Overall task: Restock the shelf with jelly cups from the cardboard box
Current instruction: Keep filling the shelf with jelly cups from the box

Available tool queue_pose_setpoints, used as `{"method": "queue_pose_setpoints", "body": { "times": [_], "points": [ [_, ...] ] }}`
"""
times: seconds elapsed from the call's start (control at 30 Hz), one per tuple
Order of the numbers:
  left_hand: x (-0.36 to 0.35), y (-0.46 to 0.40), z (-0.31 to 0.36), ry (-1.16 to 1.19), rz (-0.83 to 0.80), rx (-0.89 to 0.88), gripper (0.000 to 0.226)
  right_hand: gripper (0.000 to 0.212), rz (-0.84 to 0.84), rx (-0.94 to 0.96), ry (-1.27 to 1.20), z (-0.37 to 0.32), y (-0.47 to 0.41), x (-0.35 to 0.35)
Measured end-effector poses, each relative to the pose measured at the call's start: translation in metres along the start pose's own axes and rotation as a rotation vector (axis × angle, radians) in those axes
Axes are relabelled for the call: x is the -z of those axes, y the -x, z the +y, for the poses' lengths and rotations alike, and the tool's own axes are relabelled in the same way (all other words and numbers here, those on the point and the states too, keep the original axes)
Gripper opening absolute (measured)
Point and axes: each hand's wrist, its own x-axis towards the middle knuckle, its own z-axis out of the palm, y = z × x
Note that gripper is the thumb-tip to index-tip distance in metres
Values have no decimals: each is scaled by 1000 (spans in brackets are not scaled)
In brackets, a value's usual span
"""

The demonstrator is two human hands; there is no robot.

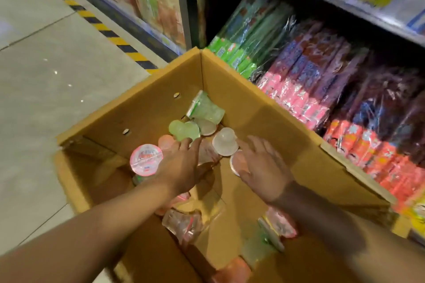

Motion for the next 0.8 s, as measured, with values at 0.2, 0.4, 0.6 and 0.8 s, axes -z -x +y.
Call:
{"method": "queue_pose_setpoints", "body": {
  "times": [0.2, 0.4, 0.6, 0.8],
  "points": [
    [-32, -44, -2, -13, -20, 54, 95, 63, 26, 0, 30, 21, -27, -57],
    [-52, -65, -1, 132, 5, 61, 86, 70, 15, -26, 89, 30, -38, -82],
    [-59, -66, 4, 126, 44, 79, 97, 66, 19, -37, 69, 30, -37, -77],
    [-63, -66, 8, 205, 117, 116, 75, 56, 42, -73, 9, 30, -41, -74]
  ]
}}
